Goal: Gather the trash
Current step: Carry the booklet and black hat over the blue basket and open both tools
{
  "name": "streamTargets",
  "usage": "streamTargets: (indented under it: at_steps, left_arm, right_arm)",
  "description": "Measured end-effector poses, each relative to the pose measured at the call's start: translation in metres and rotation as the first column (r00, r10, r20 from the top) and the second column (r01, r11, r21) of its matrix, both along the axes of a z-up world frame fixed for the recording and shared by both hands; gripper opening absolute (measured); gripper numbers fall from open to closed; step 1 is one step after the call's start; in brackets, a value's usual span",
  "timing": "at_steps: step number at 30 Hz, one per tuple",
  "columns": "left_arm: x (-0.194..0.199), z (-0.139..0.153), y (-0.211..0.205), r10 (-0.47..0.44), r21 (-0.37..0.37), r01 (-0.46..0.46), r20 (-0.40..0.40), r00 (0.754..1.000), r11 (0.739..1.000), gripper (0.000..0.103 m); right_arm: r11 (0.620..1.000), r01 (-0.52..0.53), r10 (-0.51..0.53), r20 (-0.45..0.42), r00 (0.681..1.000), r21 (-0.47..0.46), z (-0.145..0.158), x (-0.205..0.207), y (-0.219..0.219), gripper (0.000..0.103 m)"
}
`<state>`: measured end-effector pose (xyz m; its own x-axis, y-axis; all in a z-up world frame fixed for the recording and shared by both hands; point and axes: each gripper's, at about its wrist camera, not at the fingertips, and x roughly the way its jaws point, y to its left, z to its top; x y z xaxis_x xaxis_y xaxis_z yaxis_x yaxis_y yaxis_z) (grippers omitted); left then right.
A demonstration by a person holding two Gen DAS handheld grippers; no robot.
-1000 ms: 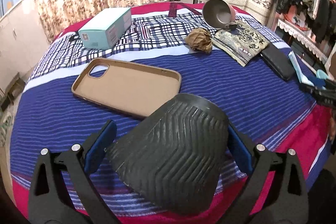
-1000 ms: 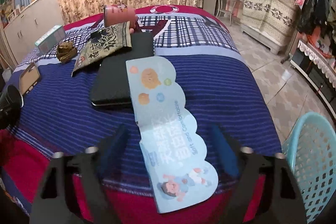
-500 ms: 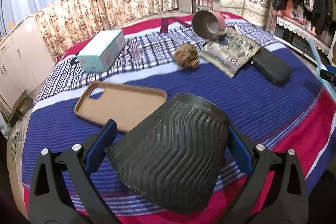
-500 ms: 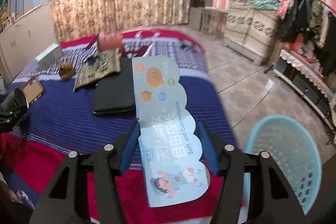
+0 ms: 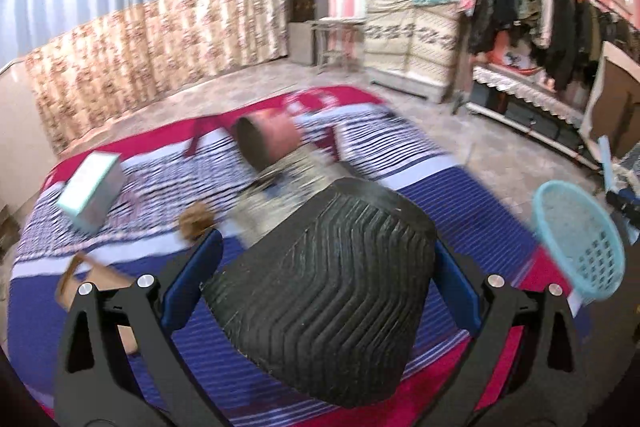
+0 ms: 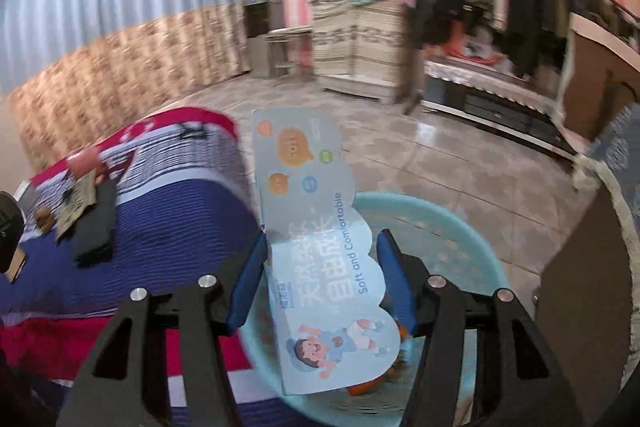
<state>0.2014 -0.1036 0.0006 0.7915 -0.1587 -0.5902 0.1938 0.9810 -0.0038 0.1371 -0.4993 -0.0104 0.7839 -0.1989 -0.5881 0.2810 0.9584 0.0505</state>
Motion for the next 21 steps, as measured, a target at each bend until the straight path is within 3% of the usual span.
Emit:
streamTargets:
  at_steps: [9,16,21]
  left_arm:
    - [0.01,0.011,-0.116,-0.17,-0.026,0.171,0.041,0.985,0.985,0.095]
    - [0.01,0.0,-0.193,-0.28,0.019,0.279,0.047,0.959,0.96,0.095]
    - [0.011,-0.01,-0.241,-0.356,-0.002,0.357,0.043,0.933,0.934,0.095]
  right_arm:
    - [0.993,0.12,-0.12,-0.016,0.993,0.006,-0.009,-0.005,-0.048,0.057]
    - [0.988,0.154,-0.154,-0.048,0.987,0.01,-0.023,0.001,-0.067,0.057]
    - [0.978,0.203,-0.201,-0.048,0.978,0.05,-0.028,-0.006,-0.086,0.057]
